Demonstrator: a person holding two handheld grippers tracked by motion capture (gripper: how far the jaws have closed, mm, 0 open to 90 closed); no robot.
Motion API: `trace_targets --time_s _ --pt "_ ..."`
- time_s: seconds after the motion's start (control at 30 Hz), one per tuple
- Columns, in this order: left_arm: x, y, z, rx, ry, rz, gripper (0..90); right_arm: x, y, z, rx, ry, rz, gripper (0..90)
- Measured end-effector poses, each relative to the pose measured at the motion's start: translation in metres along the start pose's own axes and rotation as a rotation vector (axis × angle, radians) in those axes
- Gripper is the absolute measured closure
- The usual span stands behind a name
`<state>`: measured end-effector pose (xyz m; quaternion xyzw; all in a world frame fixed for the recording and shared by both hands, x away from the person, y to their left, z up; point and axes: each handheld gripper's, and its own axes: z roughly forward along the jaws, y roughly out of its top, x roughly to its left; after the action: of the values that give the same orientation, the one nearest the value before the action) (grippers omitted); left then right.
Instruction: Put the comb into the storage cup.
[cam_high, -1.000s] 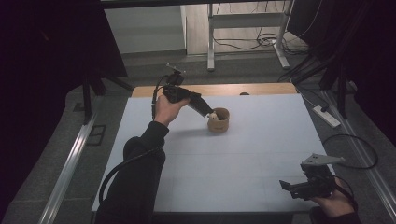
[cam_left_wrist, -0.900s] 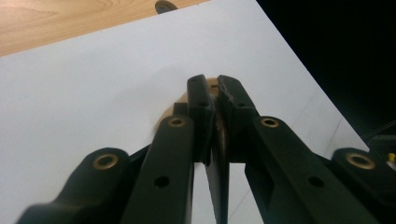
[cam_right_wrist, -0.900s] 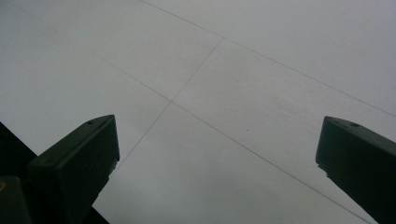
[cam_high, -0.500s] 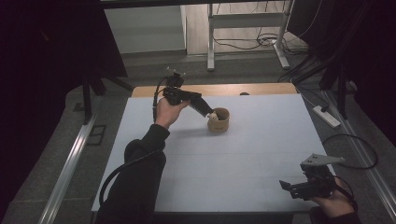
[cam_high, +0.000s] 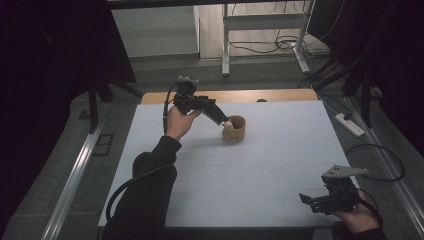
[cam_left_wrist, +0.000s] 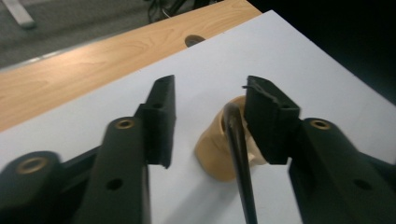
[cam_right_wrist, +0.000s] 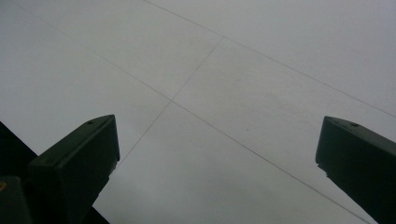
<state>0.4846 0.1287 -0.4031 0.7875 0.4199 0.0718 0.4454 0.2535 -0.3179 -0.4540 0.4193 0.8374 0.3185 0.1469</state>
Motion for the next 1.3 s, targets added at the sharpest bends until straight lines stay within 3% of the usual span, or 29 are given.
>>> trace_targets --time_s 0.17,0.47,0.9,1.13,1.3 --pt "-0.003 -0.001 0.0 -0.024 0.041 0.042 41.4 0.0 0.0 0.0 -0.002 0.002 -0.002 0.0" --pt "-0.003 -0.007 0.001 -0.058 0.073 0.065 18.3 0.0 0.0 0.0 -0.003 -0.002 0.001 0.0" --pt "-0.008 -0.011 -0.001 -0.057 0.096 0.128 2.8 0.0 0.0 0.0 -0.004 -0.003 0.001 0.0" --pt "-0.01 -0.014 -0.005 -0.062 0.094 0.162 0.0 0.0 0.0 0.0 -0.005 -0.004 0.002 0.0" --pt "-0.011 -0.017 -0.01 -0.079 0.088 0.165 0.0 0.0 0.0 -0.001 -0.004 -0.004 0.001 0.0"
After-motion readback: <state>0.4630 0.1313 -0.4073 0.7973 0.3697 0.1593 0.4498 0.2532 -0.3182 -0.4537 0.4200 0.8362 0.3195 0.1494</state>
